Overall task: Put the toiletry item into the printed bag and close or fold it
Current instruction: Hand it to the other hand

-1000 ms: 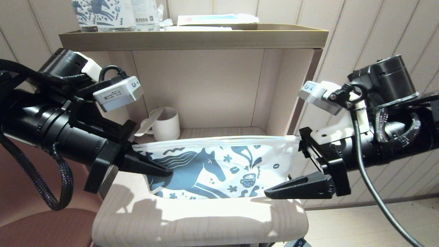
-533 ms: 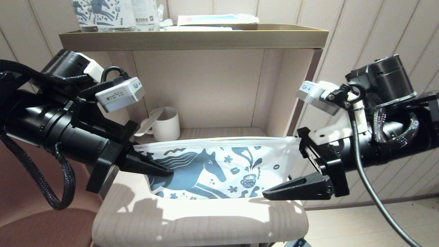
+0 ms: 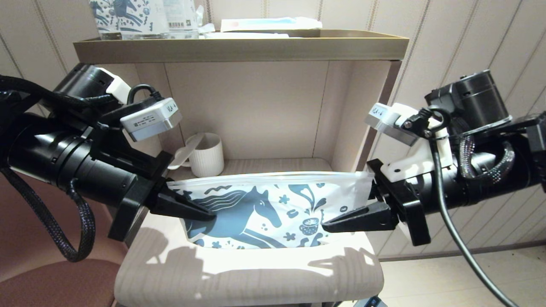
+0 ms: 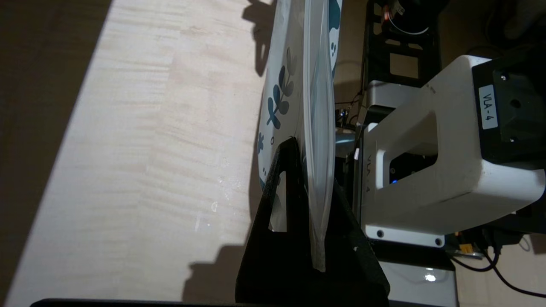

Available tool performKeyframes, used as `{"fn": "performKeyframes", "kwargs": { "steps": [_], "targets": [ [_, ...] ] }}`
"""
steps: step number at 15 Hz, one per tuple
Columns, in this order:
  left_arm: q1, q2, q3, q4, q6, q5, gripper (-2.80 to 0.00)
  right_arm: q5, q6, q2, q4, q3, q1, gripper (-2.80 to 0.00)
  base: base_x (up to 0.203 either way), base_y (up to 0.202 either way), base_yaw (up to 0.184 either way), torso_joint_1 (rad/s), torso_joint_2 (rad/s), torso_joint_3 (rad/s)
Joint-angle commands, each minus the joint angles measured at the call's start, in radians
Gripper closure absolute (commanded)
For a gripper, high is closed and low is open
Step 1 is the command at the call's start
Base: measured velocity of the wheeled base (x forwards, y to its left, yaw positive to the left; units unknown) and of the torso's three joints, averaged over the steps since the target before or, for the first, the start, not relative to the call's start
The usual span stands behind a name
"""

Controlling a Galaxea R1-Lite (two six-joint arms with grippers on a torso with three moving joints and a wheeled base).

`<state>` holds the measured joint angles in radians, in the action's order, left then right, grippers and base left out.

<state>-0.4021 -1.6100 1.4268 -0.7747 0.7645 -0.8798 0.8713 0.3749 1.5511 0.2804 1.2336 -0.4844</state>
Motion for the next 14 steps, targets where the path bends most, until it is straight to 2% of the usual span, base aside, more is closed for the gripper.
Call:
{"fn": "performKeyframes", "kwargs": {
  "steps": [1,14],
  "targets": [
    [-0.017,-0.012,-0.004,-0.005,0.010,-0.009,0.00,0.005,0.002,-0.003,0.002,0.002,-0.017,0.00,0.000,0.000,0.000,0.000,0.00,0.000],
    [-0.024,-0.018,-0.003,-0.003,0.015,-0.007,0.00,0.003,0.001,-0.017,0.003,-0.006,-0.028,0.00,0.000,0.000,0.000,0.000,0.00,0.000]
  ]
}}
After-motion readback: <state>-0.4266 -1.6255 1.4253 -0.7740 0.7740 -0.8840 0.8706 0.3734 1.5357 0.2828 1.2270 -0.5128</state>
